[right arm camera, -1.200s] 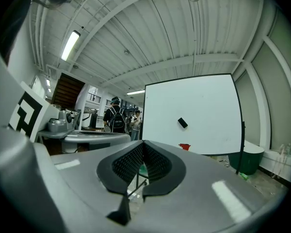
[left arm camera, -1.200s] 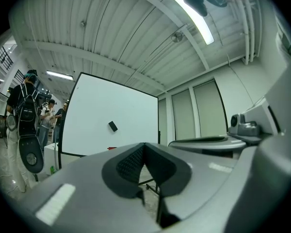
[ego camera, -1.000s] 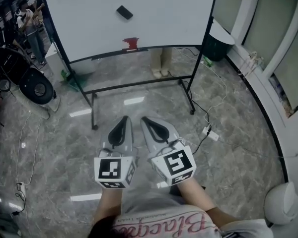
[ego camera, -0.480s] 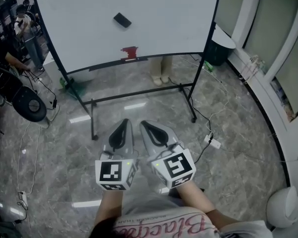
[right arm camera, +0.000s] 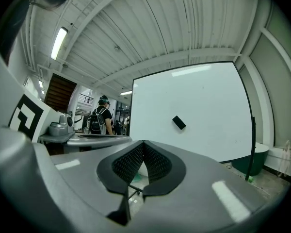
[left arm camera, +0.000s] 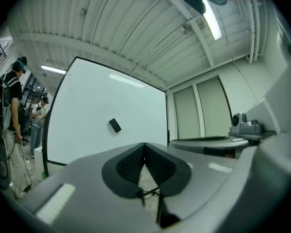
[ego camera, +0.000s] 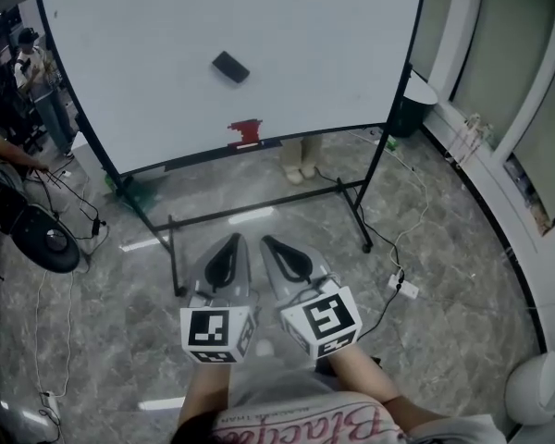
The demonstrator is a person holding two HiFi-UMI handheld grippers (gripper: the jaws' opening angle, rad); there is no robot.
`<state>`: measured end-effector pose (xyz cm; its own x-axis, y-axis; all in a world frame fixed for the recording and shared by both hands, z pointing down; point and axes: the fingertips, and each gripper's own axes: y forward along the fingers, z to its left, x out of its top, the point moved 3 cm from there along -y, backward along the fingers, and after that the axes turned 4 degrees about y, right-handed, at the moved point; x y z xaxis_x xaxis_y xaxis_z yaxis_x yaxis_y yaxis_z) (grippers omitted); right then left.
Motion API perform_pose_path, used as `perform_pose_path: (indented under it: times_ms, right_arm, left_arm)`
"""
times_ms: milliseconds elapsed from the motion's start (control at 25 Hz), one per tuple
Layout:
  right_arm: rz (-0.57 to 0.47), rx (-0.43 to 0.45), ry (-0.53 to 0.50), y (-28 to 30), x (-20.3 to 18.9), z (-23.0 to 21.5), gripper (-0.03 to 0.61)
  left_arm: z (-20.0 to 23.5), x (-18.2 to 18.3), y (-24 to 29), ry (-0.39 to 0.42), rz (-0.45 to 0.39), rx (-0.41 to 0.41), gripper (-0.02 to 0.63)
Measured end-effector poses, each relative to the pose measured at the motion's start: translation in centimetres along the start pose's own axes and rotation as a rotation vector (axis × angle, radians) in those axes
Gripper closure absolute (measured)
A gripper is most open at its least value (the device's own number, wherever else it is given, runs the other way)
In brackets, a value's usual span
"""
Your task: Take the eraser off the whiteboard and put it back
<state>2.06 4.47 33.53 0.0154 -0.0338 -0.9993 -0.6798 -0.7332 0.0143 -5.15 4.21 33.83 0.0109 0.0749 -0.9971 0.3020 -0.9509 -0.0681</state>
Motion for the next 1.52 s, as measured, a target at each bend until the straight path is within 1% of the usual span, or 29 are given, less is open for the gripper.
perform_pose_path:
  times_ms: [160,480,760,1000,1120,1240,1360,1440,1520]
  right_arm:
    - [-0.003,-0.017,-0.018,3.5,0.7,-1.0,0.577]
    - [-0.021,-0.055,-0.035,9.0,1.4,-3.4,0.577]
    - [-0.032,-0.035,-0.061,12.3,1.9,-5.0,0.575]
    - [-0.02,-0.037,-0.099,17.6,2.0,-8.6,0.555]
    - [-0.017,-0.042,-0.125,21.1,2.8,-11.1,0.532]
    - [-0.029,-0.056,-0.165,24.3,4.3,-13.5,0.477]
    - [-0.046,-0.063,-0.192,27.3,5.6,-15.5,0.442]
    - [-0.052,-0.072,-0.208,29.1,6.1,-16.6,0.42]
    - [-0.046,-0.08,-0.232,30.8,6.3,-17.6,0.384]
  left_arm:
    - [2.4,0.3,2.6,-0.005,-0.015,-0.015,0.614]
    - [6.4,-0.4,6.9,-0.01,-0.005,-0.024,0.614]
    - [8.0,-1.2,9.8,-0.013,0.007,-0.03,0.614]
    - [10.1,-2.2,13.8,-0.012,0.011,-0.014,0.614]
    - [11.7,-1.9,16.5,-0.007,0.004,0.001,0.614]
    - [13.1,-1.4,19.2,0.0,-0.006,0.017,0.614]
    - [14.4,-1.3,21.9,0.002,-0.012,0.036,0.614]
    - [15.3,-1.4,23.5,0.002,-0.016,0.046,0.614]
    - [16.0,-1.3,25.1,0.0,-0.022,0.056,0.614]
